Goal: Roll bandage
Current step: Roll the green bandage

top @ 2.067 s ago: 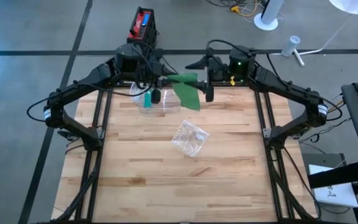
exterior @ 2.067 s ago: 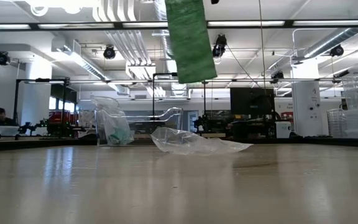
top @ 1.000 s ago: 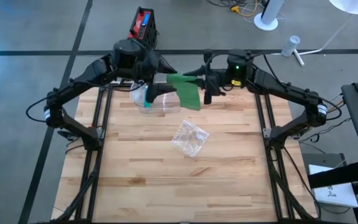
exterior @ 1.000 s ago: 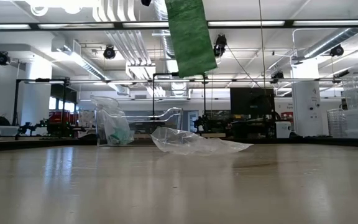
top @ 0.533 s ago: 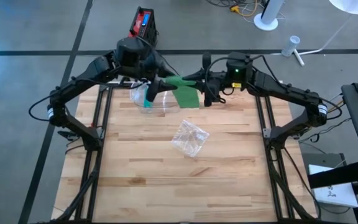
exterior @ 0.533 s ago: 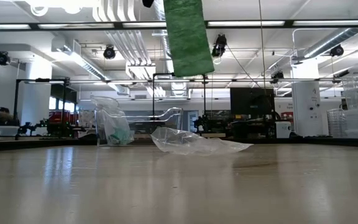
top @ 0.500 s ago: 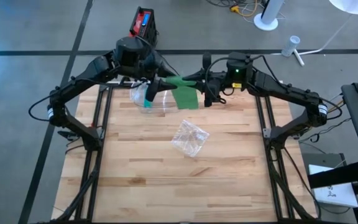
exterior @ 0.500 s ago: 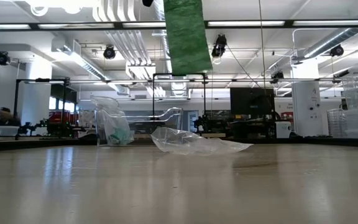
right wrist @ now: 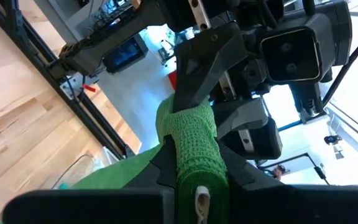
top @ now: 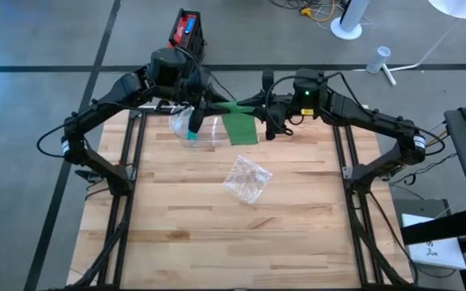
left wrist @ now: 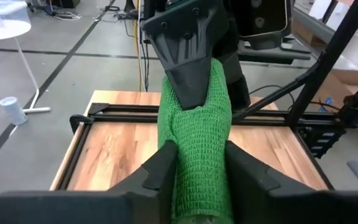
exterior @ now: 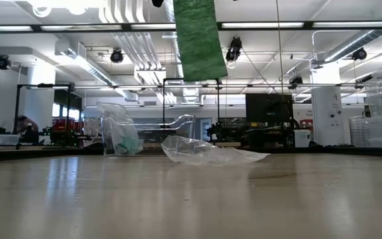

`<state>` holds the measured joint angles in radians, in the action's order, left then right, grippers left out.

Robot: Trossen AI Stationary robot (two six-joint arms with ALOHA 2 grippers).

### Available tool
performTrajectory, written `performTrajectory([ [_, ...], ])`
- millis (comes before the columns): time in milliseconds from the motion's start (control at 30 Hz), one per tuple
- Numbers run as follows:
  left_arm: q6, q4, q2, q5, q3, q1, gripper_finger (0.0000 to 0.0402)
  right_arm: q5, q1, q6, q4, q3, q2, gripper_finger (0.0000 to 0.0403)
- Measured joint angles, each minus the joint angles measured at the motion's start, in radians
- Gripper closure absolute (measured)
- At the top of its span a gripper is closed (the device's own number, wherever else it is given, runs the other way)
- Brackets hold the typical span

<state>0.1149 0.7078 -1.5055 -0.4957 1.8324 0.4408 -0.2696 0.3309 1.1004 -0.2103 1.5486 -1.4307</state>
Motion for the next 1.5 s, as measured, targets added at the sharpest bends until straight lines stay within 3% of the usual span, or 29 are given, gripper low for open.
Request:
performTrajectory([
  [267,-0.018,0.015,0.000,-0.002,-0.004,0.000,0.0196,0.007,0.000,0.000,0.007,0.000,0.000,0.0362],
  [367,-0.018,0.016,-0.002,-0.003,-0.008,0.000,0.0178,0.010,0.001,0.000,0.007,0.000,0.000,0.0362],
  [500,-0.007,0.007,-0.009,0.005,-0.009,0.001,0.0217,0.010,0.000,0.000,0.006,0.000,0.000,0.0362],
  [600,0.017,0.001,-0.012,0.008,-0.010,0.001,0.0287,0.010,0.000,-0.010,0.011,0.000,0.000,0.0354],
  [700,0.032,-0.001,-0.017,0.015,-0.010,0.002,0.0363,0.013,0.001,-0.047,0.005,0.000,-0.004,0.0316],
  [833,0.094,-0.003,-0.017,0.082,-0.010,-0.001,0.0364,0.020,0.002,-0.185,0.015,0.000,-0.004,0.0255],
  [1000,0.211,0.012,-0.014,0.196,-0.010,-0.015,0.0363,0.008,0.010,-0.533,0.035,0.034,-0.002,0.0192],
  [1100,0.316,0.009,-0.012,0.200,-0.010,-0.029,0.0363,0.008,0.025,-0.691,0.027,0.036,-0.002,0.0169],
  [1267,0.367,-0.022,-0.013,0.247,-0.011,-0.062,0.0363,-0.002,0.041,-0.769,-0.012,0.035,-0.008,0.0157],
  [1500,0.383,-0.029,-0.010,0.321,-0.011,-0.088,0.0362,0.000,0.043,-0.772,-0.042,0.034,-0.011,0.0176],
])
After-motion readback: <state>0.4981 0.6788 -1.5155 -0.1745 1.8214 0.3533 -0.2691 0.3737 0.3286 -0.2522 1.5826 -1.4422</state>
